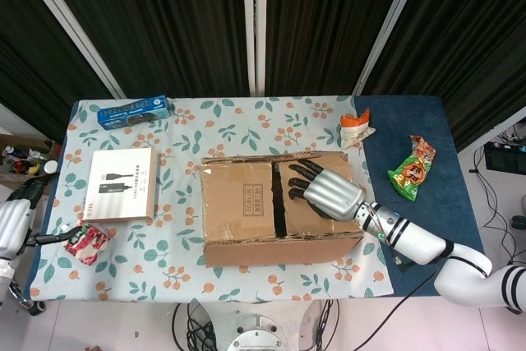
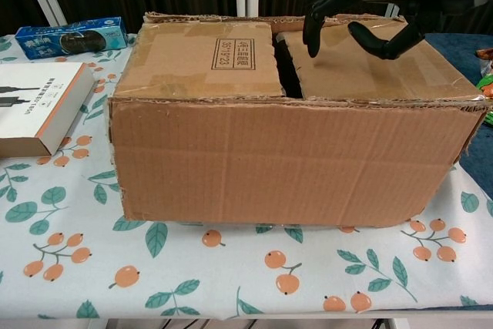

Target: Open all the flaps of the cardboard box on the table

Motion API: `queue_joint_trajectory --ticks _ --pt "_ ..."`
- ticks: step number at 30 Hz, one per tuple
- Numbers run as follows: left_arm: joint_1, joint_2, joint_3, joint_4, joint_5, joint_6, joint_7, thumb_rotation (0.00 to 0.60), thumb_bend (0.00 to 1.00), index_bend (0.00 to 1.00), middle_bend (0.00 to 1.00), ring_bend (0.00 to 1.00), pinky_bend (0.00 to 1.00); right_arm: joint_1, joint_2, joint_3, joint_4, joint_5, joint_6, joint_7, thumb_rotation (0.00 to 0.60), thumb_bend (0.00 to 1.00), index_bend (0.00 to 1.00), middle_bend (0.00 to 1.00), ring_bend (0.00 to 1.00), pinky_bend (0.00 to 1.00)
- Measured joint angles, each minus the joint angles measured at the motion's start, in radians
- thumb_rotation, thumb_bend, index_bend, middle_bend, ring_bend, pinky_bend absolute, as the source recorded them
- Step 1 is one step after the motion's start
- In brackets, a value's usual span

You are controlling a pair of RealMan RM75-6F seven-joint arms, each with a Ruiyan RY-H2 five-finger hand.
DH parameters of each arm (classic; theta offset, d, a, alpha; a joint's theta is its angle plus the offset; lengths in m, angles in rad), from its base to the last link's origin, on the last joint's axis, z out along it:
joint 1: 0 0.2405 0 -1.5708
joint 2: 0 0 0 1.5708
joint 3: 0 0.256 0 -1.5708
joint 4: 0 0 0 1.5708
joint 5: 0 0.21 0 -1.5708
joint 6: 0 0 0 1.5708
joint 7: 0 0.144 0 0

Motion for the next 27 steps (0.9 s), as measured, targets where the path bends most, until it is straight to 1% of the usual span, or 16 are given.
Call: queue_joint_trajectory --ticks 4,12,21,25,27 --pt "0.004 0.004 0.002 0.003 0.001 0.002 -0.006 0.427 0.00 0.11 0.14 0.10 0.19 0.012 -0.032 -0.005 0.019 -0.011 -0.003 0.008 0.600 0.79 0.33 0.21 0.00 0.00" --pt "0.011 0.014 0.007 0.005 0.004 0.002 -0.020 0.425 0.00 0.11 0.14 0.10 0.19 0.024 -0.076 -0.017 0.050 -0.044 0.027 0.049 0.600 0.80 0.32 0.19 0.00 0.00" --pt "0.014 0.015 0.007 0.010 0.007 0.005 -0.029 0.425 0.00 0.11 0.14 0.10 0.19 0.048 -0.106 -0.031 0.079 -0.032 -0.003 0.058 0.600 0.82 0.31 0.19 0.00 0.00" --pt "0.014 0.015 0.007 0.013 0.004 0.002 -0.030 0.425 0.00 0.11 0.14 0.10 0.19 0.056 -0.107 -0.032 0.083 -0.024 -0.014 0.058 0.600 0.83 0.30 0.21 0.00 0.00" --pt "0.013 0.014 0.007 0.013 0.003 0.000 -0.031 0.426 0.00 0.11 0.14 0.10 0.19 0.060 -0.103 -0.033 0.083 -0.018 -0.019 0.056 0.600 0.84 0.30 0.25 0.00 0.00"
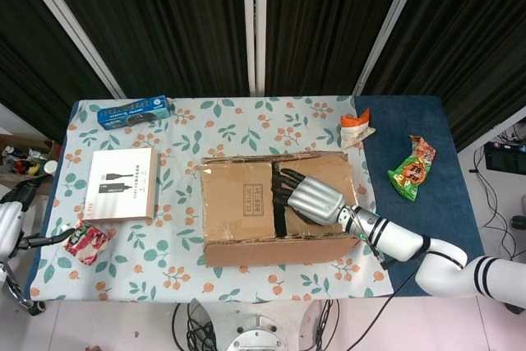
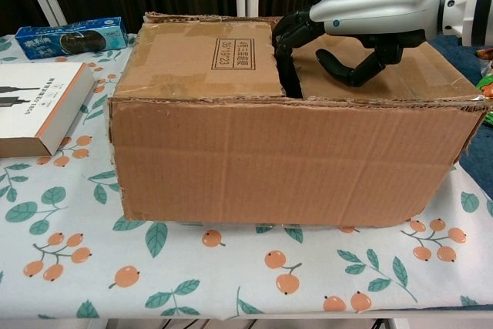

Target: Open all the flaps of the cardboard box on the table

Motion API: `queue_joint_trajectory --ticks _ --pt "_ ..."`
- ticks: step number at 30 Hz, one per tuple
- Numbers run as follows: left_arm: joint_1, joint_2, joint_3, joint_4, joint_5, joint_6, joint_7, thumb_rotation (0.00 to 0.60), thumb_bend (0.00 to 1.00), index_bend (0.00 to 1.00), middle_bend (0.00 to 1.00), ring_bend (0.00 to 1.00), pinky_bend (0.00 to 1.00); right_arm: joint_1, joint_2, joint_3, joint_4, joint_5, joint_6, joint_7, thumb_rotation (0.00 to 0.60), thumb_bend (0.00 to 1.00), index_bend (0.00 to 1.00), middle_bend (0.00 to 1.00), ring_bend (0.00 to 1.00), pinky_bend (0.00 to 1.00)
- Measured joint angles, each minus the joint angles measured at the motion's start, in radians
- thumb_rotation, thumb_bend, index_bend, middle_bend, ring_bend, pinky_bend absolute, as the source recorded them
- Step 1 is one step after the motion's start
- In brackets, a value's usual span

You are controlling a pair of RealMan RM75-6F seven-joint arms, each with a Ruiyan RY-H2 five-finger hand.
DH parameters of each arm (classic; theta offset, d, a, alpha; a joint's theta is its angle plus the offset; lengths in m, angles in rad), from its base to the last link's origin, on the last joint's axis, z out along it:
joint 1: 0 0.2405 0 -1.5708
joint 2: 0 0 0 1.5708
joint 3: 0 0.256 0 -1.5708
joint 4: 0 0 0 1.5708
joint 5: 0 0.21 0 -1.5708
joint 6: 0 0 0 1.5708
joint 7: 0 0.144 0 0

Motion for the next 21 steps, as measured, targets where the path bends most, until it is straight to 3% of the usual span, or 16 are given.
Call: queue_joint_trajectory --ticks 4,21 --pt "-0.001 -0.001 0.000 0.002 0.001 -0.002 -0.002 0.427 0.00 0.11 0.14 0.10 0.19 0.002 0.009 0.002 -0.005 0.008 0.001 -0.011 0.600 0.86 0.36 0.33 0.00 0.00" --pt "-0.010 0.000 0.000 -0.011 0.010 -0.011 0.014 0.426 0.00 0.11 0.14 0.10 0.19 -0.018 0.144 0.037 -0.120 0.031 0.065 -0.078 0.600 0.87 0.42 0.36 0.00 0.00"
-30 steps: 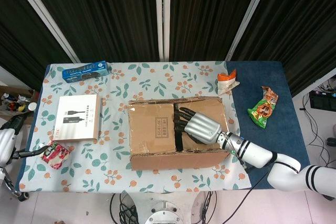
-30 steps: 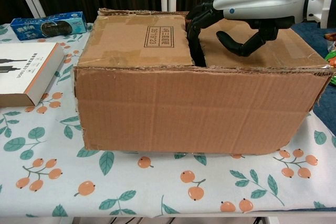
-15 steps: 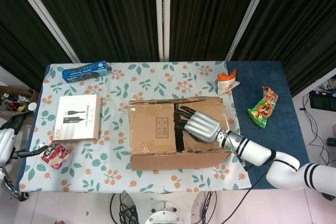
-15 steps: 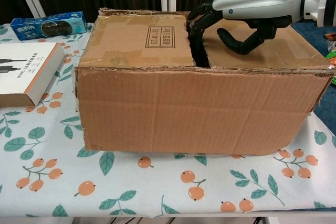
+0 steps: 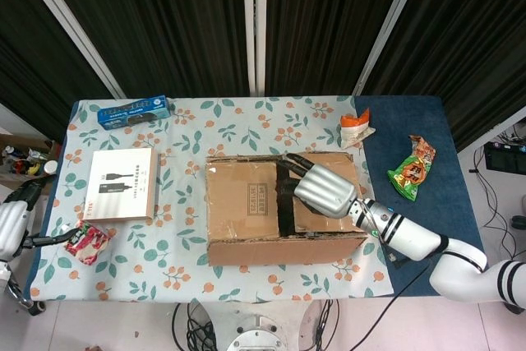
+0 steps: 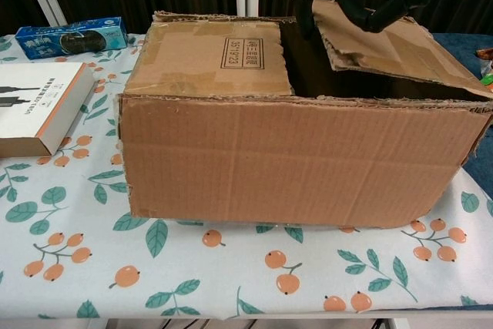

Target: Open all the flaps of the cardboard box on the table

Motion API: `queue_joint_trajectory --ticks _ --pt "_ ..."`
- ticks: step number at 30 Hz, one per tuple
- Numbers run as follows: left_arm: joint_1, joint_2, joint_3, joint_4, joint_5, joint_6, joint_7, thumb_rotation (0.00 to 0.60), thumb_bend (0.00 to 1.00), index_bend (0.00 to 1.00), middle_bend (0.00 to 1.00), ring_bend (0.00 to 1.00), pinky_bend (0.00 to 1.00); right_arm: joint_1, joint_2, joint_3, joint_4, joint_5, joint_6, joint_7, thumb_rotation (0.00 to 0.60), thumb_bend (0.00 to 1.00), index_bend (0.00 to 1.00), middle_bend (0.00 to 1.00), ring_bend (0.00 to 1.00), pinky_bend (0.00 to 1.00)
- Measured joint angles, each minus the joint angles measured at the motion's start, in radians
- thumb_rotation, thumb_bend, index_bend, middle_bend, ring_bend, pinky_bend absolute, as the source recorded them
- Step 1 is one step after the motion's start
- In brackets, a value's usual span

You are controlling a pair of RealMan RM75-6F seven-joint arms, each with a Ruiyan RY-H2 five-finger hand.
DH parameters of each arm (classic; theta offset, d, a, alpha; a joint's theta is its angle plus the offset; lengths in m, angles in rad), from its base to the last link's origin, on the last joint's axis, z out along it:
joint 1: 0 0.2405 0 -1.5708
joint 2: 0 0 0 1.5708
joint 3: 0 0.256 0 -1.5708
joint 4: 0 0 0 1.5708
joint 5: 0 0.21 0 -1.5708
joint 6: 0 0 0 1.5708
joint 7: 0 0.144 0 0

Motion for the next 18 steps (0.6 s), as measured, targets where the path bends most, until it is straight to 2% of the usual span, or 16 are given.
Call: queue_joint_trajectory --ticks 10,18 --pt "-0.013 0.005 -0.004 -0.032 0.001 -0.011 0.035 0.426 0.00 0.11 0.14 0.10 0.19 -0.074 0.133 0.003 -0.088 -0.003 0.089 -0.004 0.600 0.87 0.41 0.35 0.00 0.00" --pt "-0.035 0.007 -0.009 -0.061 0.001 -0.030 0.072 0.426 0.00 0.11 0.14 0.10 0.19 -0.163 0.234 -0.009 -0.119 -0.025 0.193 0.051 0.600 0.87 0.41 0.35 0.00 0.00"
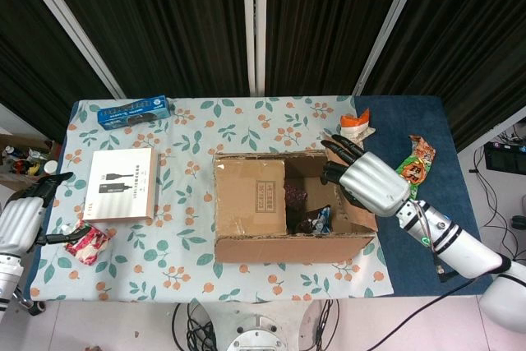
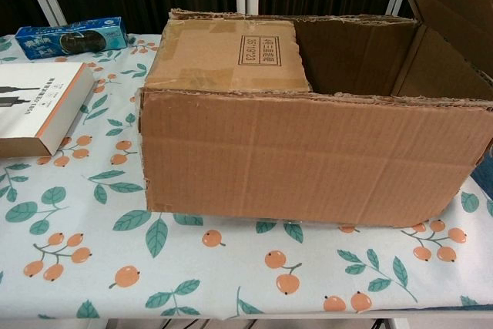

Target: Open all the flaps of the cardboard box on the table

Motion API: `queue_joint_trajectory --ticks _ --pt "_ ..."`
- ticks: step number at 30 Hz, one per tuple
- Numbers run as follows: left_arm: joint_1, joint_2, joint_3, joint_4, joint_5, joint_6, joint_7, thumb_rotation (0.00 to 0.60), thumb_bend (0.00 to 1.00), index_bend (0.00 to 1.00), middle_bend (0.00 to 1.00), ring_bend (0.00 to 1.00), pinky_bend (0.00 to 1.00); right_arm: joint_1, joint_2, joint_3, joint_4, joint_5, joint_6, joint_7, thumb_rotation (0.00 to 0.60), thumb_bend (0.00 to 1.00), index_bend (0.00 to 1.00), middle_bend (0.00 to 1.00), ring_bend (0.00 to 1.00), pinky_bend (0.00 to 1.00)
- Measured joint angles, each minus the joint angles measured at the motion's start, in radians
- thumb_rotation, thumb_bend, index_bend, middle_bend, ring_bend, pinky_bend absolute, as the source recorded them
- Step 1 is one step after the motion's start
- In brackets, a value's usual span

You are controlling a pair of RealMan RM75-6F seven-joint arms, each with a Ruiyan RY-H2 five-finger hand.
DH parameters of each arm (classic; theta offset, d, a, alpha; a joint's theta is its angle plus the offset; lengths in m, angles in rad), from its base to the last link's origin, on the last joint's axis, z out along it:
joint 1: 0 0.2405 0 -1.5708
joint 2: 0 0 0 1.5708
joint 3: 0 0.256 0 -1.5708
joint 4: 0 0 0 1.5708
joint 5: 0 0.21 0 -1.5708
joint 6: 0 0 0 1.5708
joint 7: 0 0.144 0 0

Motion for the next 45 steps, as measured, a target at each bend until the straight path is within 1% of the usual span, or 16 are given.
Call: queue_joint_trajectory --ticks 13,20,27,29,32,35,38,39,40,42,44,45 --pt "-0.028 -0.001 -0.006 -0.056 -0.018 -0.025 0.081 0.425 0.00 0.11 0.14 0.10 0.19 -0.163 0.107 -0.024 0.026 -0.068 0.220 0.169 0.600 0.88 0.41 0.35 0.00 0.00" --pt "-0.047 -0.012 -0.007 -0.083 -0.032 -0.047 0.130 0.424 0.00 0.11 0.14 0.10 0.19 -0.269 0.138 -0.054 0.094 -0.080 0.315 0.268 0.600 0.87 0.41 0.34 0.00 0.00" --pt "-0.062 -0.018 -0.013 -0.122 -0.046 -0.051 0.184 0.428 0.00 0.11 0.14 0.10 0.19 -0.346 0.138 -0.077 0.181 -0.065 0.370 0.368 0.600 0.88 0.40 0.34 0.00 0.00" --pt "-0.064 -0.020 -0.015 -0.129 -0.049 -0.047 0.192 0.427 0.00 0.11 0.14 0.10 0.19 -0.361 0.136 -0.076 0.198 -0.062 0.393 0.388 0.600 0.87 0.38 0.34 0.00 0.00" --pt "-0.064 -0.024 -0.016 -0.135 -0.049 -0.040 0.197 0.424 0.00 0.11 0.14 0.10 0.19 -0.371 0.138 -0.061 0.196 -0.057 0.414 0.391 0.600 0.82 0.32 0.33 0.00 0.00" --pt "-0.063 -0.025 -0.015 -0.133 -0.047 -0.035 0.194 0.425 0.00 0.11 0.14 0.10 0.19 -0.360 0.142 -0.049 0.171 -0.056 0.400 0.381 0.600 0.81 0.24 0.28 0.00 0.00" --pt "-0.060 -0.027 -0.014 -0.128 -0.044 -0.030 0.183 0.428 0.00 0.11 0.14 0.10 0.19 -0.331 0.141 -0.038 0.133 -0.058 0.344 0.337 0.600 0.80 0.08 0.16 0.00 0.00" --pt "-0.058 -0.027 -0.013 -0.125 -0.041 -0.026 0.177 0.428 0.00 0.11 0.14 0.10 0.19 -0.319 0.138 -0.034 0.121 -0.058 0.323 0.314 0.600 0.77 0.03 0.11 0.00 0.00" --pt "-0.055 -0.028 -0.012 -0.122 -0.039 -0.023 0.172 0.426 0.00 0.11 0.14 0.10 0.19 -0.306 0.133 -0.029 0.109 -0.057 0.301 0.288 0.600 0.74 0.01 0.07 0.00 0.00" --pt "-0.049 -0.028 -0.010 -0.115 -0.034 -0.015 0.159 0.425 0.00 0.11 0.14 0.10 0.19 -0.273 0.112 -0.015 0.082 -0.051 0.247 0.212 0.600 0.65 0.00 0.02 0.00 0.00" --pt "-0.042 -0.026 -0.006 -0.108 -0.029 -0.007 0.145 0.426 0.00 0.11 0.14 0.10 0.19 -0.239 0.076 -0.001 0.063 -0.036 0.189 0.121 0.600 0.61 0.00 0.00 0.00 0.00" --pt "-0.038 -0.024 -0.005 -0.103 -0.028 -0.003 0.135 0.426 0.00 0.11 0.14 0.10 0.19 -0.225 0.059 0.005 0.057 -0.025 0.162 0.078 0.600 0.57 0.00 0.00 0.00 0.00"
